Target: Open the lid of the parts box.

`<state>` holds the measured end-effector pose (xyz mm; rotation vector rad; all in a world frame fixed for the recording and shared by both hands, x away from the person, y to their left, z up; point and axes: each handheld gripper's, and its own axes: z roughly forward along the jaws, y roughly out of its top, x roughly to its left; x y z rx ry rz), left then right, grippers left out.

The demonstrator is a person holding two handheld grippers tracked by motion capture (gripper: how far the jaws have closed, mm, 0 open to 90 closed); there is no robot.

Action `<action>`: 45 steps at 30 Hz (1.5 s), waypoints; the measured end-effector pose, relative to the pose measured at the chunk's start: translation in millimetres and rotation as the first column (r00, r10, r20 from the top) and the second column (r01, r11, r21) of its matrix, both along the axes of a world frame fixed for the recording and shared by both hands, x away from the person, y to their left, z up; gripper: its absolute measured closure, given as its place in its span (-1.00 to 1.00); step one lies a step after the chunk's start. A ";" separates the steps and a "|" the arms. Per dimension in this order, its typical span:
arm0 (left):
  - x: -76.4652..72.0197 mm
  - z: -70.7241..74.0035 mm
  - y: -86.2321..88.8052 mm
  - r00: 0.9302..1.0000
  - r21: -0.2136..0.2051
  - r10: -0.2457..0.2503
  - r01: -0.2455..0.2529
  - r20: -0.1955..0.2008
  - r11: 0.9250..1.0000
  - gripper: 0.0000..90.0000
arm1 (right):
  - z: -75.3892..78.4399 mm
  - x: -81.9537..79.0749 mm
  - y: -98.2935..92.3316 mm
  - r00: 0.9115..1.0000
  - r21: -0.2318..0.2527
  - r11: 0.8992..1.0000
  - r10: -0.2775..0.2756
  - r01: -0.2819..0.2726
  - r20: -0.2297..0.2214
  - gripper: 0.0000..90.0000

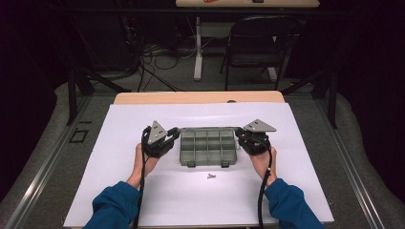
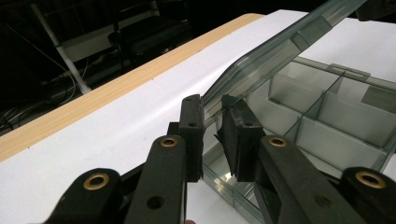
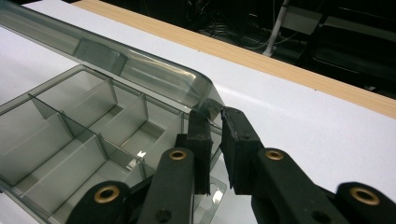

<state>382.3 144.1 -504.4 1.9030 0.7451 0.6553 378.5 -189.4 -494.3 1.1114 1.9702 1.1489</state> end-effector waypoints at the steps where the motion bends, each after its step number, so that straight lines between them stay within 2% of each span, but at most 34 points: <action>1: 0.8 0.6 0.3 1.000 0.002 -0.002 0.002 -0.004 1.000 0.75 | 0.5 0.9 0.2 1.000 0.006 1.000 -0.002 0.002 -0.006 0.81; 6: 5.0 2.7 0.5 1.000 -0.010 0.001 -0.001 -0.009 1.000 0.76 | 4.2 5.0 0.5 1.000 0.006 1.000 -0.003 0.003 -0.019 0.81; 13: 11.2 6.2 1.1 1.000 -0.003 0.002 -0.002 -0.011 1.000 0.79 | 8.1 9.1 1.3 0.999 0.002 1.000 -0.006 0.006 -0.036 0.81; 21: 18.3 9.5 1.4 1.000 -0.001 0.004 -0.004 -0.017 1.000 0.81 | 11.6 11.2 3.3 0.999 0.006 1.000 -0.015 0.015 -0.028 0.81; 23: 18.5 9.5 1.1 1.000 0.000 0.005 -0.005 -0.016 1.000 0.81 | 12.5 12.3 4.0 1.000 -0.006 1.000 -0.017 0.017 -0.024 0.81; 32: 22.5 10.7 -0.9 1.000 -0.002 0.014 -0.014 -0.010 1.000 0.81 | 13.4 21.6 6.0 0.999 -0.010 0.999 -0.034 0.034 -0.018 0.82; 45: 30.6 8.3 -5.1 0.999 0.000 0.043 -0.043 -0.003 0.999 0.81 | 10.4 35.9 5.3 0.998 0.009 0.999 -0.051 0.052 -0.035 0.86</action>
